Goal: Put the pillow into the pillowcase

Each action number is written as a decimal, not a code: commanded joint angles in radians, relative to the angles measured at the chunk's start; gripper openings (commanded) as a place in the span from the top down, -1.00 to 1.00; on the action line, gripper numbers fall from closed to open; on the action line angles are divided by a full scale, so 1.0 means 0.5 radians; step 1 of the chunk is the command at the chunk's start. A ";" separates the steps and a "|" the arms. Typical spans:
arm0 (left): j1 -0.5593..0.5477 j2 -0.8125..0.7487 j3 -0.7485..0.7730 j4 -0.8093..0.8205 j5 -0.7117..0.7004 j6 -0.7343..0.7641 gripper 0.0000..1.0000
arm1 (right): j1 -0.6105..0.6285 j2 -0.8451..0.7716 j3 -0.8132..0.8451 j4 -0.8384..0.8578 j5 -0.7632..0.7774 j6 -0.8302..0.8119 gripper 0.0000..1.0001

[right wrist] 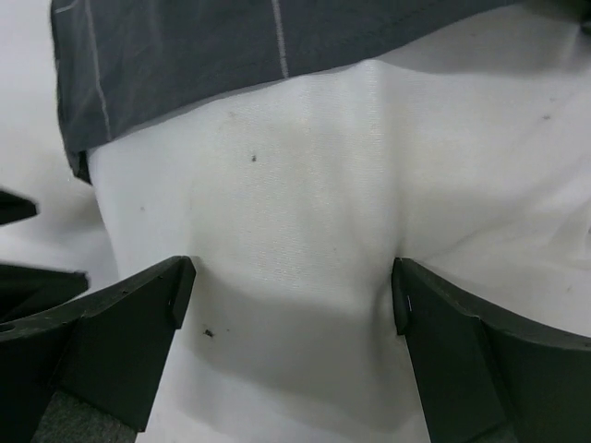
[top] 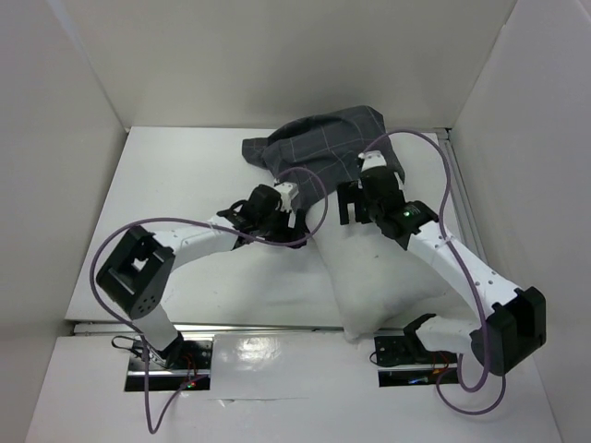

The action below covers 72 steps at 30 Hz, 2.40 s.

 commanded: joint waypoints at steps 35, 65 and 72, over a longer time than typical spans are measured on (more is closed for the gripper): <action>0.106 0.289 0.251 0.444 0.029 -0.081 1.00 | 0.179 0.647 0.075 0.236 0.023 -0.350 -0.41; -0.593 -0.847 0.388 -0.270 -0.139 0.198 1.00 | 0.390 0.387 -0.256 1.930 -0.202 0.120 1.00; -0.520 -0.761 0.468 -0.341 0.005 0.124 -0.27 | 0.562 0.488 -0.462 1.801 -0.118 0.190 1.00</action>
